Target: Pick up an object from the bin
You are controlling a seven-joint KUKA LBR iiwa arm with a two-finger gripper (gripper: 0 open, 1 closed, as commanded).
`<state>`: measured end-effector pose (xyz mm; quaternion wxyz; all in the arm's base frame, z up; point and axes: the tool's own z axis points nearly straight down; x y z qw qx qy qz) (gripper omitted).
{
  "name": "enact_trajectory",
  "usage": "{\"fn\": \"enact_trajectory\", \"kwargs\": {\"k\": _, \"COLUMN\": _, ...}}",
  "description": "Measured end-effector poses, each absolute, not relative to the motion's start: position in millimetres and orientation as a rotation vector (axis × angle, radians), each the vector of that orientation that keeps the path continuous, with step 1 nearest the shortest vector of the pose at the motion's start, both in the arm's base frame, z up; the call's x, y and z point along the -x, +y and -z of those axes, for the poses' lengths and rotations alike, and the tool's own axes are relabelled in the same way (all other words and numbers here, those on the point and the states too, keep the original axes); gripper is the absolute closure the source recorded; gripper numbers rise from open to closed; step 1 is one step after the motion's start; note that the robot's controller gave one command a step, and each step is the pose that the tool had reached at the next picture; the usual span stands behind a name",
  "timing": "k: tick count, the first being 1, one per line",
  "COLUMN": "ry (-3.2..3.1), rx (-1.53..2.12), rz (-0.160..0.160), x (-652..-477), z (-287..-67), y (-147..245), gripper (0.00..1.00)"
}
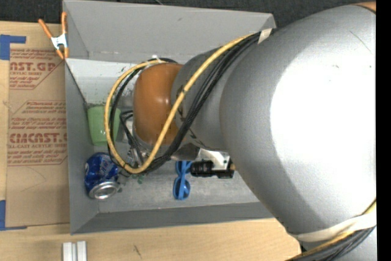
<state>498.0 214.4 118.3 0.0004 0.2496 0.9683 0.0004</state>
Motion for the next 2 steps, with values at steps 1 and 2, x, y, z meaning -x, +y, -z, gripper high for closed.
{"fn": "enact_trajectory", "kwargs": {"k": 1, "ry": 3.099, "rx": -0.475, "rz": -0.004, "x": -537.5, "z": -180, "y": 236, "gripper": 1.0}}
{"fn": "enact_trajectory", "kwargs": {"k": 2, "ry": 3.132, "rx": 0.115, "rz": -0.008, "x": -499.2, "z": -107, "y": 232, "gripper": 1.0}}
